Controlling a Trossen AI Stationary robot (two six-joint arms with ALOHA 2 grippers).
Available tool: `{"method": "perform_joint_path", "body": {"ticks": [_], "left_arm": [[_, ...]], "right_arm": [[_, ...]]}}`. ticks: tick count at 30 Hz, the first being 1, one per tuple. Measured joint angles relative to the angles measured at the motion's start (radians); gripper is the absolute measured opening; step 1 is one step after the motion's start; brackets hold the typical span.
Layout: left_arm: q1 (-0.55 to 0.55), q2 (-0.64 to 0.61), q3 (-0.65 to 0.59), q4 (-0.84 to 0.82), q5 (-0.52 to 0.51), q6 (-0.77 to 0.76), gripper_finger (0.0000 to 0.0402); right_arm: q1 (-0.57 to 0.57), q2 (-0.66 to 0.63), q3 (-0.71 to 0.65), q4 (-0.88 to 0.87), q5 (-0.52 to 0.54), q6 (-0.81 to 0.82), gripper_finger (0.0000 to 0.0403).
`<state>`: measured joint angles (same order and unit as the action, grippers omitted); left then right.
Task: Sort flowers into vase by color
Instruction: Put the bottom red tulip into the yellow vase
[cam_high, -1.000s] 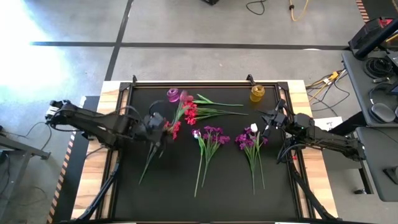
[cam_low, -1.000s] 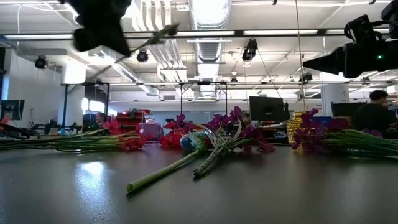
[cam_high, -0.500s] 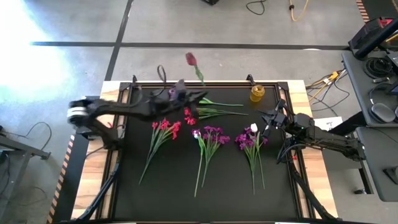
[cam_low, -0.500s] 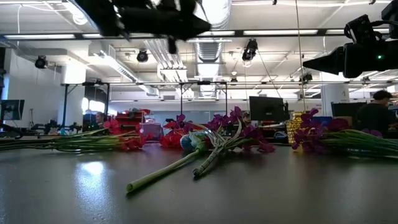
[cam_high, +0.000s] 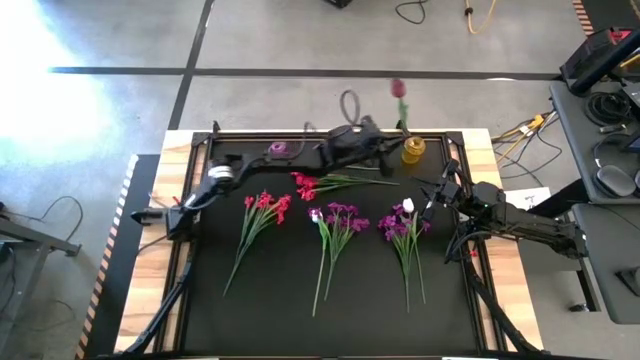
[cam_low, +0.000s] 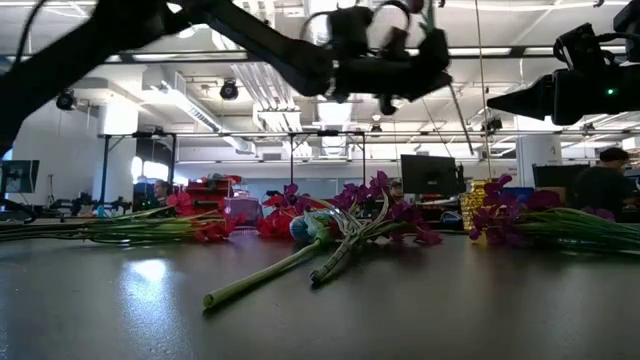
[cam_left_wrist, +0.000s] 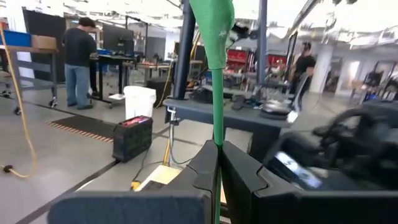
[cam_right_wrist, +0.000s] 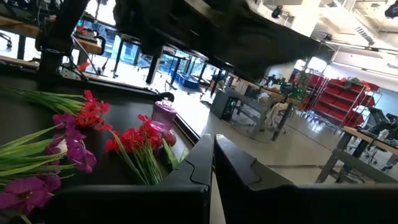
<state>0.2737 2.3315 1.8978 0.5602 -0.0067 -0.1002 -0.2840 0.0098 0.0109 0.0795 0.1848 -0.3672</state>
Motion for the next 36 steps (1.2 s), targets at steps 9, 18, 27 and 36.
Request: {"method": "perform_joint_path", "body": {"ticks": [9,18,27,36], "left_arm": [[0.006,0.255,0.347,-0.082,-0.053,0.050,0.0000],[0.048,0.232,0.342,-0.018,-0.099,0.040,0.0000],[0.081,0.230,0.394,-0.026,-0.039,0.055,0.0000],[0.100,0.312,0.395,0.151,0.043,-0.020,0.0000]], "right_arm": [[0.000,-0.001,0.000,0.000,0.000,0.000,0.0009],[0.000,0.001,0.000,0.004,-0.001,0.000,0.0009],[0.000,0.002,0.000,0.003,0.000,0.000,0.0009],[0.000,0.002,0.000,0.003,0.000,0.000,0.0009]]}}
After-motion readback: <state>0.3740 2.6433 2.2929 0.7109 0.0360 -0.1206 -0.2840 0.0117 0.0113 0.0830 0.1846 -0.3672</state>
